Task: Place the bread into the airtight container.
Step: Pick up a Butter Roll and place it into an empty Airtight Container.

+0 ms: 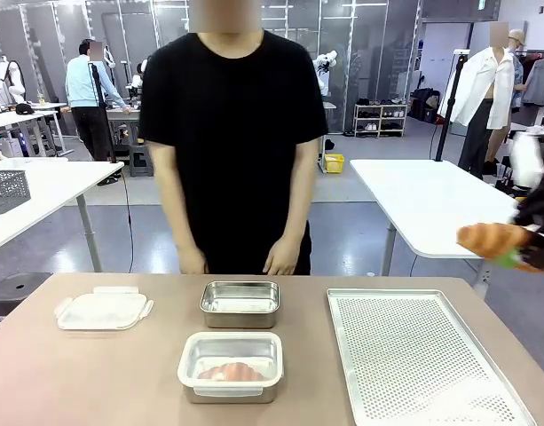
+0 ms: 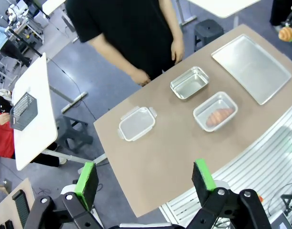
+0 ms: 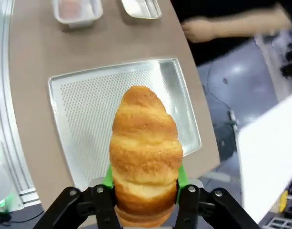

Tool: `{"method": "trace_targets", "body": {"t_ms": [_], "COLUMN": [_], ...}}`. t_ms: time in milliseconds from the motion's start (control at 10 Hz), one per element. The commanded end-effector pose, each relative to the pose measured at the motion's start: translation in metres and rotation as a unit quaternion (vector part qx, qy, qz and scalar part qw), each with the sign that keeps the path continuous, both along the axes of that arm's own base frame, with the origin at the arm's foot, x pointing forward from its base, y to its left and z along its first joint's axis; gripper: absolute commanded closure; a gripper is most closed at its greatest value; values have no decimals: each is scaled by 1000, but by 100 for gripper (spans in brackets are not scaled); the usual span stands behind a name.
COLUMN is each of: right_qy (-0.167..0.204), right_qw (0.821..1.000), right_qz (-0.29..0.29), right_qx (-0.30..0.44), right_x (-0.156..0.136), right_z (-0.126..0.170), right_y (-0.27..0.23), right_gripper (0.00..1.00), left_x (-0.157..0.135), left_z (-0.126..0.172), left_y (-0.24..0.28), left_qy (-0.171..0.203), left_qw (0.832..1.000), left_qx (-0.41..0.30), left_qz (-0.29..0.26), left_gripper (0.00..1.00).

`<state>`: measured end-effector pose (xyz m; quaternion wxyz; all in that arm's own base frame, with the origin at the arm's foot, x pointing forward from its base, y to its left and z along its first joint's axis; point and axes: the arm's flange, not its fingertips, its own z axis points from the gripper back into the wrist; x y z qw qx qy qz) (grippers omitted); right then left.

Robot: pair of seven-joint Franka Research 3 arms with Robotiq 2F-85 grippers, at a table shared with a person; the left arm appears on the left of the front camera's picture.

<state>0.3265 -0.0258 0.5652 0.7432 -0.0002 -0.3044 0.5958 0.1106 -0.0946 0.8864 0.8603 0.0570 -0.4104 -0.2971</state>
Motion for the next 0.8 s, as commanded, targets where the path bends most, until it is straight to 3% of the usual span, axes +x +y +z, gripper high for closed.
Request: {"method": "trace_targets", "body": {"t_ms": [0, 300, 700], "right_qy": [21, 46, 46], "right_qw": [999, 991, 989], "right_qz": [39, 104, 116], "right_qx": [-25, -71, -83], "right_x": [54, 118, 170], "right_z": [10, -10, -63], "right_y": [46, 159, 276], "right_gripper": [48, 48, 48], "left_x": [-11, -11, -11], "left_z": [2, 2, 2], "left_y": [-2, -2, -2], "left_qy": [-9, -9, -9], "left_qw": [1000, 1000, 1000], "left_qx": [-5, -5, -5], "left_qz": [-5, -5, -5], "left_gripper": [0, 0, 0]}}
